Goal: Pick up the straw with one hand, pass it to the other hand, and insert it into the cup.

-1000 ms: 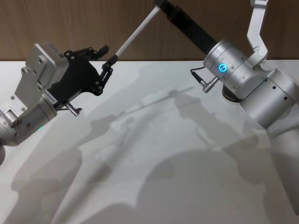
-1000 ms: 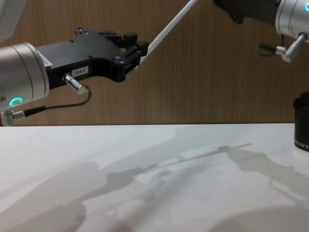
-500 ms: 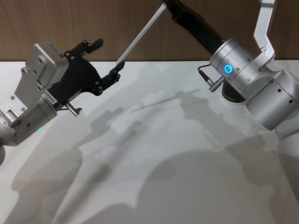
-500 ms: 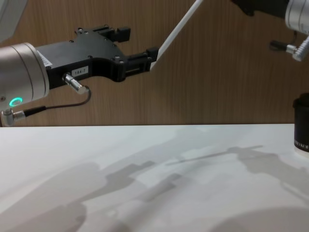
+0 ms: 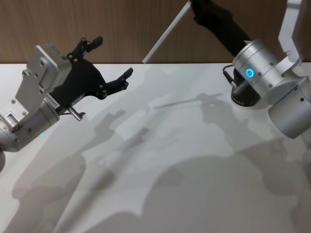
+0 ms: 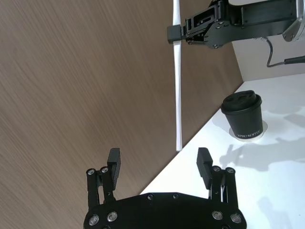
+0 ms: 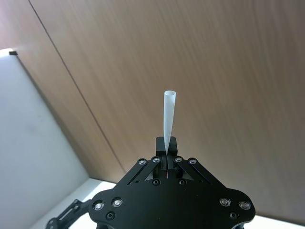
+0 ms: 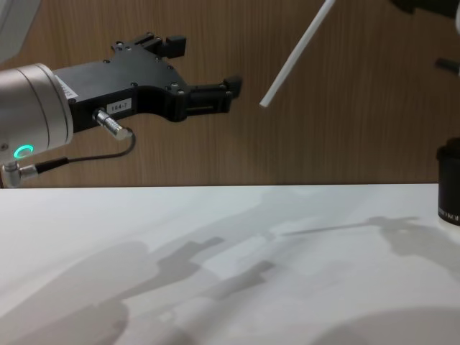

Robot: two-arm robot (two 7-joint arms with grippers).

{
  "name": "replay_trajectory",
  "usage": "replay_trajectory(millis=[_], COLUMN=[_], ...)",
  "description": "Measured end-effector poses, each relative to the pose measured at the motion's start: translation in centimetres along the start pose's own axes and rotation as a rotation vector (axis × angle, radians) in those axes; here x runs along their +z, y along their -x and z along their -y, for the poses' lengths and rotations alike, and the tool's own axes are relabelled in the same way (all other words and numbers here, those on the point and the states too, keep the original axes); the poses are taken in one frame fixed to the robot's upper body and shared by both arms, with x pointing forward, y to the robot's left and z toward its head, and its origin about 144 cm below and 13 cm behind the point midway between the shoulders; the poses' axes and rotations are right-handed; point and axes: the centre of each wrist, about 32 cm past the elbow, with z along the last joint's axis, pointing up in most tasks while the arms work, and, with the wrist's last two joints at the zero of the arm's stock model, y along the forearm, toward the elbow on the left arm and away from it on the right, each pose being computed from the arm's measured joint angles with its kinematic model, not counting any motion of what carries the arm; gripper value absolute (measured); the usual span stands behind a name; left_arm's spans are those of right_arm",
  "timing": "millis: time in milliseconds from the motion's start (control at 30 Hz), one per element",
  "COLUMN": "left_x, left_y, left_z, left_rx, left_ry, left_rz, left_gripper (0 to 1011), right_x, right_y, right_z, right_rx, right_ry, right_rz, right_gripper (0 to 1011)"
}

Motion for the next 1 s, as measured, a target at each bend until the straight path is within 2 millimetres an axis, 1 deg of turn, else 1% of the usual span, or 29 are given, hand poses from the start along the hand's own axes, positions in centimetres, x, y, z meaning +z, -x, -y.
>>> replay_trajectory(millis=[200,467,1000], left_x=[0.0,0.0,0.0], left_y=[0.0,0.0,0.0], left_z=[0.0,0.0,0.0], left_rx=[0.0,0.0,0.0], left_ry=[0.0,0.0,0.0], left_rz=[0.0,0.0,0.0], left_gripper=[1003,1002,1003], right_x=[0.9,2.6,5.9], right_y=[-0.1,-0.3,-0.9], right_z=[0.8,2.2,4.4], right_rx=[-0.033,-0.07,-0.126], right_ry=[-0.023,-0.041,-0.001], right_rz=[0.084,0.199,0.368], right_gripper=[7,7,6])
